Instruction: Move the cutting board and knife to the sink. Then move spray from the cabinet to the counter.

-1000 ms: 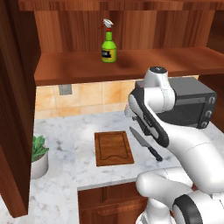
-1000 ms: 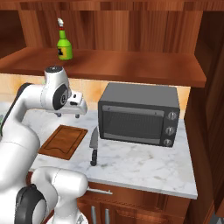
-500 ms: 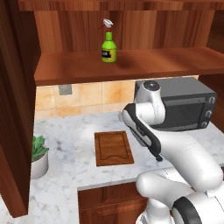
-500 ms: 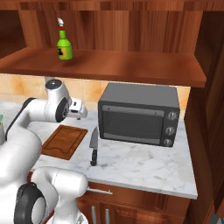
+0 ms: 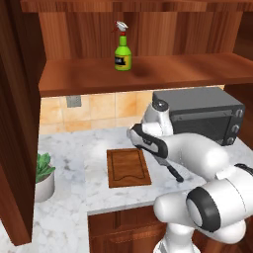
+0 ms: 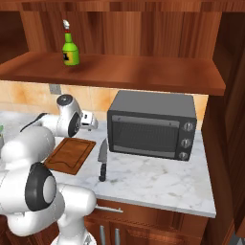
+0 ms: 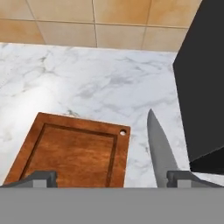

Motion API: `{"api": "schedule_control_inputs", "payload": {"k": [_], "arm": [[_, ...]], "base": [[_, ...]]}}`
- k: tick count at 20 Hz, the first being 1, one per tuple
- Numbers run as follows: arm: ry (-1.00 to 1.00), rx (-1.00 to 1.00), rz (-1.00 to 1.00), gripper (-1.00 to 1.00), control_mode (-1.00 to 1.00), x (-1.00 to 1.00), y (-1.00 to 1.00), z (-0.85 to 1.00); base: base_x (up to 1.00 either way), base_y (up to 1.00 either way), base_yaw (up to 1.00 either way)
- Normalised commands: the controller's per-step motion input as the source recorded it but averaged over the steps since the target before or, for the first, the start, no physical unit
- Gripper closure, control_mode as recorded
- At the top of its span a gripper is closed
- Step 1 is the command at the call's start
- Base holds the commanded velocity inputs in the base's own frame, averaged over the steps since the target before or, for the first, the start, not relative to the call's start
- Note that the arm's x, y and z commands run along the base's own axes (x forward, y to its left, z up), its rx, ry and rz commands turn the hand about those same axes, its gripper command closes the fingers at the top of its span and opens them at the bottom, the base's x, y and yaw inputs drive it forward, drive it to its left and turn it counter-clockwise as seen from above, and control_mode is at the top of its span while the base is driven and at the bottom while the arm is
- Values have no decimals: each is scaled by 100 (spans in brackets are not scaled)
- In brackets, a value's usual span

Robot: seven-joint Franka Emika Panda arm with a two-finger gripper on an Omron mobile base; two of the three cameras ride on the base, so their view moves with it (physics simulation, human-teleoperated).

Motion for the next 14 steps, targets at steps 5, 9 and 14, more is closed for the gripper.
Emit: {"api": "schedule_control_inputs", "payload": {"k": [5,9,14], "arm": [[0,0,0,-100,-100,65,23,-31],[0,0,0,-100,-100,66,17,-34],[0,1,0,-100,-100,49,12,-36]], "base": [[0,0,0],[0,0,0],[0,0,0]]}}
